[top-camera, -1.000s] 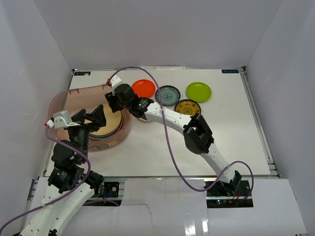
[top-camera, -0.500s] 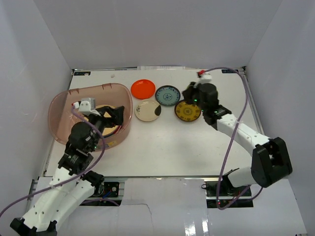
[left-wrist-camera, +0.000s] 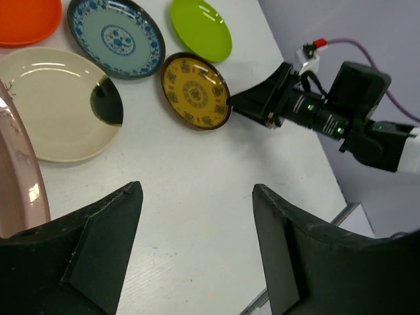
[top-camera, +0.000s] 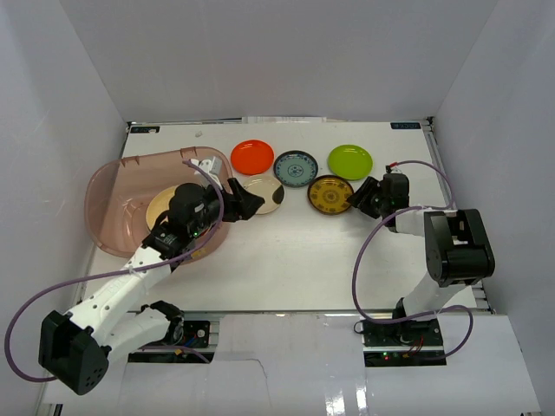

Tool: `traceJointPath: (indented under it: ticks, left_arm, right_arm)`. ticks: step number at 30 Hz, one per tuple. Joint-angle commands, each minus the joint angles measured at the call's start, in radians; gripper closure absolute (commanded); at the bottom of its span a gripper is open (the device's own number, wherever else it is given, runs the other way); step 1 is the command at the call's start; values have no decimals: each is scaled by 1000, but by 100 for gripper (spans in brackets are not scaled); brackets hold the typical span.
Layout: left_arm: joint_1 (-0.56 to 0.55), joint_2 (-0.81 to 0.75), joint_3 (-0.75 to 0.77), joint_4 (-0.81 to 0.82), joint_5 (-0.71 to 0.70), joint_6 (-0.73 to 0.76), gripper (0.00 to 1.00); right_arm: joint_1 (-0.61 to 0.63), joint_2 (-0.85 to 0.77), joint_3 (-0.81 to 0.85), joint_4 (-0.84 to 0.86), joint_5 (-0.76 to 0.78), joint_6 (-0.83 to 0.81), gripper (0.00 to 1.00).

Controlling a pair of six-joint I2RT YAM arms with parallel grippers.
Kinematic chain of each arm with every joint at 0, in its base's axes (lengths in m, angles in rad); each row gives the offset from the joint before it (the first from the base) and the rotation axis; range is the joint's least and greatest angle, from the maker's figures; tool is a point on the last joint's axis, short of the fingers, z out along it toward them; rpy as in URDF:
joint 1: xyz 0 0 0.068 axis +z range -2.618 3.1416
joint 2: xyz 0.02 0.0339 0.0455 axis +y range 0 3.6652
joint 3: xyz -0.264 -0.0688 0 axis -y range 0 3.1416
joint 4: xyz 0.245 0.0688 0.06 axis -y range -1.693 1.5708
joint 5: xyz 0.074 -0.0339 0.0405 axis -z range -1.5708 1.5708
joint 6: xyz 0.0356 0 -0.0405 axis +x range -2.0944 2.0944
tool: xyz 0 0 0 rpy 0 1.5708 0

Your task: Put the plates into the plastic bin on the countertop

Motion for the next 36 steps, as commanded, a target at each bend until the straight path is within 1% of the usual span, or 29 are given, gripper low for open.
traceJointPath:
  ticks: [1,2,3,5,7,8,9,11,12,14,15,17,18,20,21,22,23,25,26,27,28,29,30,31,32,33,34,35,36]
  left_arm:
    - [-28,48,-40,96,18,-118,24]
    - [-48,66,-41,104,-1,-147,29]
    - [-57,102,-44,112,-24,-161,32]
    - [-89,137,-43,120,-79,-194,34]
    - [-129,186,-32,130,-136,-207,34]
    - [-139,201,-27,133,-136,-213,34]
    - [-146,214,-12,141,-136,-210,34]
    - [-165,232,9,144,-151,-190,33]
    - [-169,232,31,146,-173,-161,33]
    - [-174,217,55,146,-179,-120,33]
    - [-174,211,68,146,-177,-75,33]
    - [-174,188,100,144,-157,-28,31]
    - [-176,185,111,130,-103,-2,30]
    - [-174,186,166,81,-61,61,28]
    - [-176,185,183,11,-36,77,27]
    - [-176,176,197,-15,-35,97,27]
    - [-174,141,207,-32,-35,106,26]
    - [-176,91,215,-77,-44,146,26]
    - [-174,64,224,-107,-56,158,25]
    - [-174,9,229,-121,-73,166,23]
    - [-174,-21,232,-135,-120,177,13]
    - [-174,-50,236,-161,-143,196,7]
    - [-174,-108,235,-170,-226,204,2]
    - [-174,-139,232,-179,-269,213,2]
    - [-174,-168,227,-186,-315,221,2]
    - [-174,-198,209,-193,-362,221,2]
    - [-174,-255,200,-195,-448,224,2]
    - [-174,-283,191,-198,-488,239,2]
    - [-174,-307,175,-198,-524,246,2]
  right_arm:
    - [-21,67,50,125,-72,80,44]
    - [-22,82,53,147,-79,92,44]
    - [-22,111,55,159,-79,118,47]
    - [-27,137,53,182,-92,144,55]
    - [-34,168,41,228,-104,182,66]
    - [-42,177,35,253,-121,193,72]
    - [-44,174,27,265,-131,206,84]
    - [-47,151,-14,283,-142,204,90]
    - [-47,109,-32,297,-141,200,92]
    - [-48,56,-89,299,-142,189,92]
    - [-48,-8,-108,302,-145,184,92]
    - [-48,-79,-152,305,-165,177,92]
    - [-47,-152,-161,303,-174,175,92]
    - [-35,-256,-174,291,-197,172,92]
    - [-28,-287,-166,274,-198,164,92]
    - [-18,-316,-155,233,-196,155,92]
    - [8,-364,-122,216,-196,138,92]
    - [51,-389,-64,184,-191,117,92]
    - [118,-386,-22,129,-187,76,92]
    - [157,-374,77,98,-178,54,92]
    - [201,-358,126,72,-167,36,92]
    - [284,-314,174,51,-144,20,92]
    - [323,-288,270,40,-118,-4,92]
    - [362,-254,323,27,-107,-15,92]
    - [431,-183,373,15,-96,-24,92]
    - [464,-147,424,-2,-89,-38,92]
    - [494,-107,520,-6,-75,-46,92]
    - [551,-22,574,-14,-67,-58,92]
    - [576,22,633,-52,-60,-75,92]
